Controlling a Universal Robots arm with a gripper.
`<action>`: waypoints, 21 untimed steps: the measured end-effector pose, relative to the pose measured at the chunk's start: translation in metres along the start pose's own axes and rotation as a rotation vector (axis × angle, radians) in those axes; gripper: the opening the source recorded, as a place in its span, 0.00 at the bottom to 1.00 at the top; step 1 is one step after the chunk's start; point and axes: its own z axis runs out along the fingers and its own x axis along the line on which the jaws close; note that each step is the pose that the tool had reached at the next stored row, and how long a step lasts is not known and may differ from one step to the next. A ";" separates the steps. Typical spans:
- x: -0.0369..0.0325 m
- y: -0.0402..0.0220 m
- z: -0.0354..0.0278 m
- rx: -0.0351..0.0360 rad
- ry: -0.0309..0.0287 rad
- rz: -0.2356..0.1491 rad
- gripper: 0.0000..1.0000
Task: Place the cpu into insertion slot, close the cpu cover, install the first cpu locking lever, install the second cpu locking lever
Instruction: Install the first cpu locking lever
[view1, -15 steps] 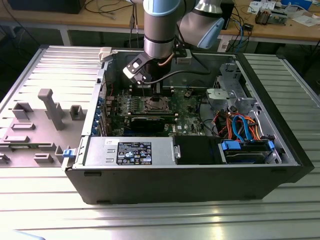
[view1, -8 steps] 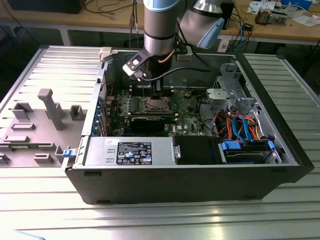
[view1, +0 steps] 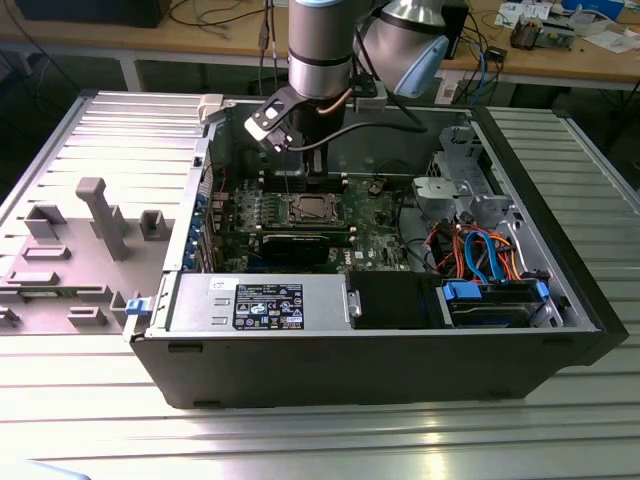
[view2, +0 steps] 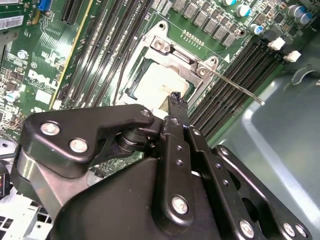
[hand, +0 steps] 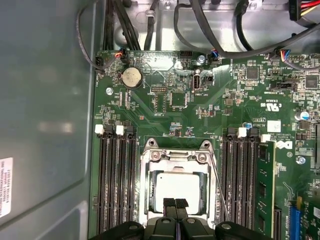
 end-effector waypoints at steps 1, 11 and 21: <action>0.0000 0.0000 -0.0011 0.0000 0.0000 0.000 0.11; 0.0001 0.0000 -0.0025 0.0004 0.0001 -0.013 0.11; 0.0001 0.0000 -0.0025 0.0058 0.0020 -0.163 0.11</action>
